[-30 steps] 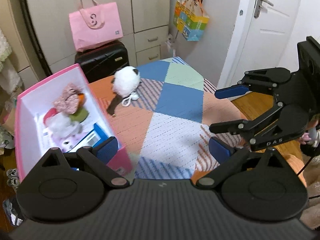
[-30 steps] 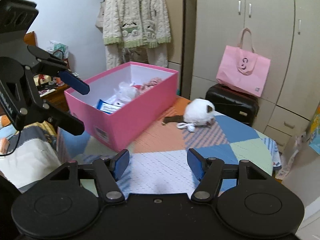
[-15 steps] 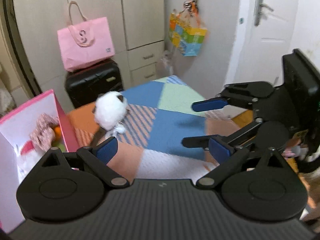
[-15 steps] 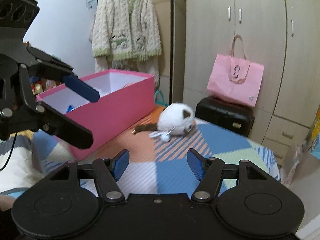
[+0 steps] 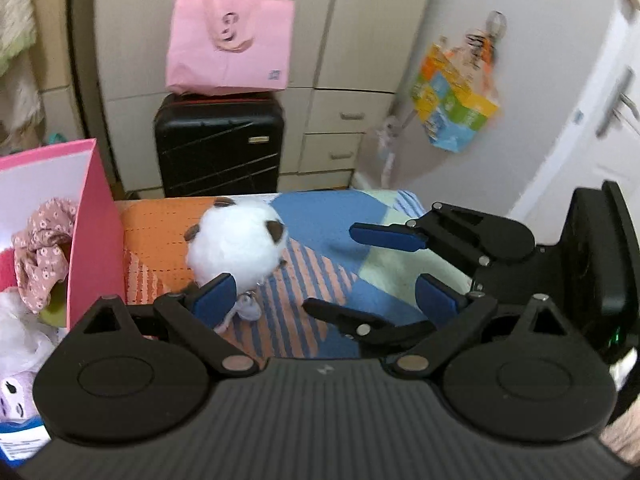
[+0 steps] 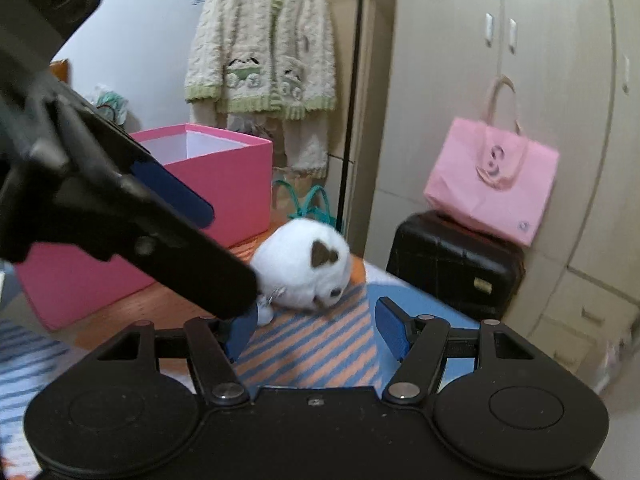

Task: Organize soft objects
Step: 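Move both tools back to the white plush with brown ears, then grasp the white plush with the left tool, right tool pressing alongside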

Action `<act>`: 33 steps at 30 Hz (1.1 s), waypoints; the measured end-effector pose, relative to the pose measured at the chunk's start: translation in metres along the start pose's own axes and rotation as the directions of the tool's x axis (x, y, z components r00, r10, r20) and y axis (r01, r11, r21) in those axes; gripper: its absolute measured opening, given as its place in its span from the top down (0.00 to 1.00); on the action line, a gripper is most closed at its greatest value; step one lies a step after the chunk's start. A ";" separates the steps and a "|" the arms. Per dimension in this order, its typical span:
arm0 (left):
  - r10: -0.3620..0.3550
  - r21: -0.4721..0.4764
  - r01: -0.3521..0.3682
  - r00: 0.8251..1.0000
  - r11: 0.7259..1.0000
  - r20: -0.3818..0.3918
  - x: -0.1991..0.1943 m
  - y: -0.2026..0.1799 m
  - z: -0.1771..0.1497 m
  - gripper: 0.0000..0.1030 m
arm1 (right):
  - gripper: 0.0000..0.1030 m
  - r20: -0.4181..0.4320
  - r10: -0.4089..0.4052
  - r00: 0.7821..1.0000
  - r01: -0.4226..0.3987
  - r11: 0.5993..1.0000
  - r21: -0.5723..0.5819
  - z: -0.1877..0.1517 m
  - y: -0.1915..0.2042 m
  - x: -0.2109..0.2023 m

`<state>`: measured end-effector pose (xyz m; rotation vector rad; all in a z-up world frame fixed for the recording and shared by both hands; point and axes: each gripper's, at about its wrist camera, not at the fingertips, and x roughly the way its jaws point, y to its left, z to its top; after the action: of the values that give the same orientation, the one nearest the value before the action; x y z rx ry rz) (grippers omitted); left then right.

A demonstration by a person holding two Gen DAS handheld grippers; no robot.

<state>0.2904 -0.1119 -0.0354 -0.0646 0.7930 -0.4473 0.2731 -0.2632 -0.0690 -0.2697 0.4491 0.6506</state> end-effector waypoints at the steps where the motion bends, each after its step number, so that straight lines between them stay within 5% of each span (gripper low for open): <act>1: 0.006 -0.014 -0.005 1.000 1.000 0.006 0.004 0.002 0.001 0.07 | 0.32 0.002 0.017 1.000 -0.017 1.000 -0.005 0.002 -0.003 0.007; 5: 0.052 -0.063 -0.049 0.997 0.997 0.048 0.014 0.013 0.002 0.07 | 0.32 -0.029 0.111 0.993 -0.112 0.993 -0.037 0.006 -0.005 0.024; 8: 0.102 -0.076 -0.097 0.992 0.992 0.073 0.022 0.017 0.002 0.07 | 0.31 -0.024 0.100 0.995 -0.102 0.991 -0.091 0.008 -0.001 0.033; 12: 0.158 -0.064 -0.152 0.982 0.986 0.099 0.032 0.013 -0.003 0.07 | 0.11 -0.011 0.133 0.991 -0.134 0.986 -0.104 0.008 0.002 0.043; 17: 0.218 -0.066 -0.210 0.964 0.975 0.154 0.044 0.012 -0.007 0.08 | 0.11 -0.005 0.116 0.993 -0.115 0.985 -0.127 0.007 0.002 0.055; 23: 0.203 -0.099 -0.191 0.970 0.977 0.130 0.057 0.020 -0.012 0.21 | 0.11 -0.032 0.134 0.990 -0.136 0.989 -0.065 0.007 -0.011 0.067; 26: 0.248 -0.083 -0.239 0.960 0.968 0.130 0.059 0.019 -0.012 0.37 | 0.11 -0.080 0.187 0.979 -0.188 0.982 -0.006 0.007 -0.017 0.073; 29: 0.237 -0.063 -0.231 0.963 0.971 0.128 0.060 0.016 -0.014 0.42 | 0.14 -0.139 0.199 0.970 -0.194 0.980 0.051 0.008 -0.019 0.083; 33: 0.224 -0.075 -0.216 0.966 0.974 0.131 0.056 0.016 -0.015 0.45 | 0.24 -0.097 0.191 0.977 -0.184 0.980 0.075 0.007 -0.016 0.073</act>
<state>0.3204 -0.1189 -0.0871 -0.0618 0.6677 -0.2057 0.3369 -0.2350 -0.0961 -0.2008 0.5998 0.8076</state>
